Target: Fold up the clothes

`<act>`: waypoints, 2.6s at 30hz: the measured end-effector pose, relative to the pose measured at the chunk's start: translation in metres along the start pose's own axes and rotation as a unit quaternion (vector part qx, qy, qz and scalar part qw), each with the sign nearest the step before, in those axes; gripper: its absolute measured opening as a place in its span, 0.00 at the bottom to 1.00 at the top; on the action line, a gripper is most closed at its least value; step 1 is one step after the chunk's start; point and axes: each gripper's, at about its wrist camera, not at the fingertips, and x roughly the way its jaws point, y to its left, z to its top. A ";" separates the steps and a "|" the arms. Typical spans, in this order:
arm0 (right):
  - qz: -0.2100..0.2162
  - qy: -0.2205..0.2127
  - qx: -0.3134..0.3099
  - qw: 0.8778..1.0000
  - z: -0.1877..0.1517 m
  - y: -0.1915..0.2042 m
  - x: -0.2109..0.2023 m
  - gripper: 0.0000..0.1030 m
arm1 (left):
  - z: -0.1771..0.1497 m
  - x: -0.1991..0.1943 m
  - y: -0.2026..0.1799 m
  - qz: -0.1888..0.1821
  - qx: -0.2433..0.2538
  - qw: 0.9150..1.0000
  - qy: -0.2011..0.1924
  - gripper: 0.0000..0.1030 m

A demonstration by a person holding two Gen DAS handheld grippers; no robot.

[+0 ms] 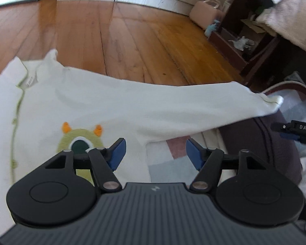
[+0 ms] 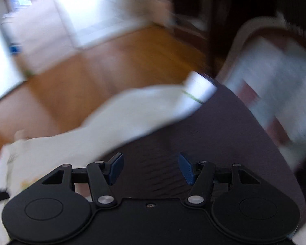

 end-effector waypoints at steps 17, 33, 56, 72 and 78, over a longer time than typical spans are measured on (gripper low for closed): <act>-0.139 -0.040 0.002 0.989 0.036 0.017 0.075 0.73 | -0.003 0.154 -0.005 -0.061 -0.006 0.995 0.082 0.13; -0.152 -0.201 -0.237 0.938 0.037 0.152 0.012 0.03 | 0.023 0.036 0.113 -0.061 -0.118 0.991 -0.010 0.17; 0.184 -0.008 -0.334 0.925 -0.059 0.279 0.053 0.74 | -0.024 -0.049 0.273 0.109 -0.160 0.981 0.002 0.29; 0.094 0.049 -0.256 0.961 -0.101 0.198 0.121 0.74 | 0.005 -0.009 0.316 0.100 -0.242 0.964 -0.046 0.69; 0.080 0.044 -0.219 0.971 -0.112 0.197 0.139 0.75 | 0.016 0.011 0.299 0.089 -0.181 0.979 -0.036 0.06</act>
